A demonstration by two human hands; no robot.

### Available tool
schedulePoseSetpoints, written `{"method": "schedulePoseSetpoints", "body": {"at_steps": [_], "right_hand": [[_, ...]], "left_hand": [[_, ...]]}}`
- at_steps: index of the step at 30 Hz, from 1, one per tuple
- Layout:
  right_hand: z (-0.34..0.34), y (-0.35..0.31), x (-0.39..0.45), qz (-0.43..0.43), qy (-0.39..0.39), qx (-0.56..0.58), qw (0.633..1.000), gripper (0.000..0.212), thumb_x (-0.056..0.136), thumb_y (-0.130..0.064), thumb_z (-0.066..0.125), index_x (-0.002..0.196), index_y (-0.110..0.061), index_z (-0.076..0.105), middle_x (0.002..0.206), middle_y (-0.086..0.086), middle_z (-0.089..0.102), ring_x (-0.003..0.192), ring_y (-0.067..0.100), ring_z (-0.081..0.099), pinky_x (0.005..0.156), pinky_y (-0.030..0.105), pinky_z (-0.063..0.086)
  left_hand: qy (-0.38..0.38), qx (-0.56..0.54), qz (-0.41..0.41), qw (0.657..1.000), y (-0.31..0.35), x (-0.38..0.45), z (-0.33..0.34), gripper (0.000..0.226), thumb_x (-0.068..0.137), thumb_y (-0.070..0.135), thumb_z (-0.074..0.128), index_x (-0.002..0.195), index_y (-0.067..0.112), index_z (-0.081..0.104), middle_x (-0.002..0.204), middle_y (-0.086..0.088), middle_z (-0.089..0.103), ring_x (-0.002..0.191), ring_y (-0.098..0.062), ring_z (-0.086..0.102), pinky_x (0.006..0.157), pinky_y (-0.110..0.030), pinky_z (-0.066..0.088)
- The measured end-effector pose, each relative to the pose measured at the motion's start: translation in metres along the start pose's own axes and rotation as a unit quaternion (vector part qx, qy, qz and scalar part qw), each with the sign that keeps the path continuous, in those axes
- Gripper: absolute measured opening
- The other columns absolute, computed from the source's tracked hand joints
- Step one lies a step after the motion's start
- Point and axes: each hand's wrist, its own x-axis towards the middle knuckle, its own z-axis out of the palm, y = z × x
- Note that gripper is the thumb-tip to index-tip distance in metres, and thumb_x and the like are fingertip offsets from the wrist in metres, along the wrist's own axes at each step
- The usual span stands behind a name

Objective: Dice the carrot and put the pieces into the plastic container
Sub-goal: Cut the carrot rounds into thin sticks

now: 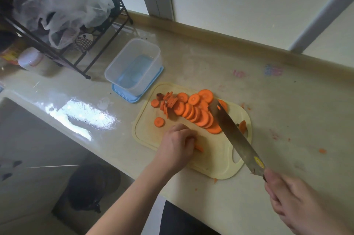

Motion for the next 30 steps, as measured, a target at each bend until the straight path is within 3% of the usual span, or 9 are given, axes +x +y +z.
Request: {"method": "schedulePoseSetpoints", "body": {"at_steps": [3, 6, 9, 13, 20, 24, 30], "right_hand": [[-0.001, 0.001, 0.001, -0.004, 0.001, -0.001, 1.0, 0.083, 0.037, -0.101, 0.042, 0.052, -0.019, 0.036, 0.046, -0.002, 0.025, 0.037, 0.011, 0.021, 0.035, 0.014, 0.019], [-0.001, 0.005, 0.001, -0.007, 0.002, 0.003, 1.0, 0.083, 0.039, -0.101, 0.043, 0.053, -0.02, 0.038, 0.048, -0.002, 0.025, 0.038, 0.012, 0.02, 0.036, 0.014, 0.018], [0.0, 0.008, 0.002, -0.005, 0.007, 0.001, 1.0, 0.083, 0.04, -0.101, 0.043, 0.053, -0.02, 0.038, 0.048, -0.002, 0.025, 0.039, 0.012, 0.021, 0.037, 0.014, 0.018], [0.0, 0.009, 0.002, -0.007, 0.01, -0.005, 1.0, 0.082, 0.043, -0.101, 0.043, 0.053, -0.019, 0.038, 0.047, -0.002, 0.026, 0.04, 0.013, 0.022, 0.038, 0.014, 0.018], [0.001, 0.012, 0.002, -0.002, 0.007, -0.023, 1.0, 0.081, 0.044, -0.1, 0.042, 0.055, -0.02, 0.039, 0.05, -0.002, 0.027, 0.043, 0.014, 0.026, 0.038, 0.016, 0.02], [0.002, 0.014, 0.002, -0.003, -0.008, -0.059, 0.998, 0.085, 0.046, -0.102, 0.035, 0.057, -0.018, 0.041, 0.048, 0.0, 0.029, 0.042, 0.014, 0.028, 0.04, 0.02, 0.023], [0.006, 0.01, 0.002, 0.014, -0.027, -0.077, 0.997, 0.083, 0.043, -0.102, 0.033, 0.057, -0.021, 0.042, 0.045, -0.003, 0.032, 0.042, 0.012, 0.031, 0.041, 0.018, 0.026]], "left_hand": [[-0.027, -0.011, 0.039, 0.999, -0.007, -0.006, -0.007, 0.021, 0.081, 0.017, 0.065, 0.097, 0.01, 0.078, 0.102, -0.004, 0.068, 0.092, -0.02, 0.063, 0.082, -0.033, 0.053], [-0.06, 0.019, 0.097, 0.993, -0.016, -0.008, -0.011, 0.032, 0.084, 0.035, 0.065, 0.101, 0.01, 0.077, 0.109, -0.005, 0.069, 0.097, -0.027, 0.064, 0.085, -0.042, 0.055], [-0.08, 0.031, 0.145, 0.986, -0.02, -0.009, -0.013, 0.036, 0.083, 0.038, 0.066, 0.108, 0.013, 0.075, 0.114, -0.003, 0.068, 0.102, -0.027, 0.06, 0.088, -0.046, 0.052], [-0.13, 0.09, 0.212, 0.964, -0.035, -0.009, -0.024, 0.047, 0.084, 0.04, 0.065, 0.126, 0.019, 0.066, 0.129, 0.0, 0.062, 0.115, -0.024, 0.051, 0.099, -0.041, 0.044], [-0.125, 0.142, 0.329, 0.925, -0.046, 0.005, -0.026, 0.029, 0.098, 0.028, 0.054, 0.114, 0.015, 0.075, 0.124, -0.009, 0.067, 0.1, -0.031, 0.063, 0.081, -0.041, 0.054], [-0.036, 0.112, 0.276, 0.954, -0.043, -0.008, -0.009, 0.03, 0.101, 0.029, 0.055, 0.112, 0.009, 0.075, 0.119, -0.012, 0.067, 0.094, -0.029, 0.062, 0.081, -0.037, 0.053], [0.047, 0.047, 0.149, 0.987, -0.026, -0.031, 0.018, 0.027, 0.097, 0.029, 0.064, 0.112, 0.007, 0.072, 0.122, -0.008, 0.063, 0.103, -0.024, 0.06, 0.087, -0.033, 0.053]]}}
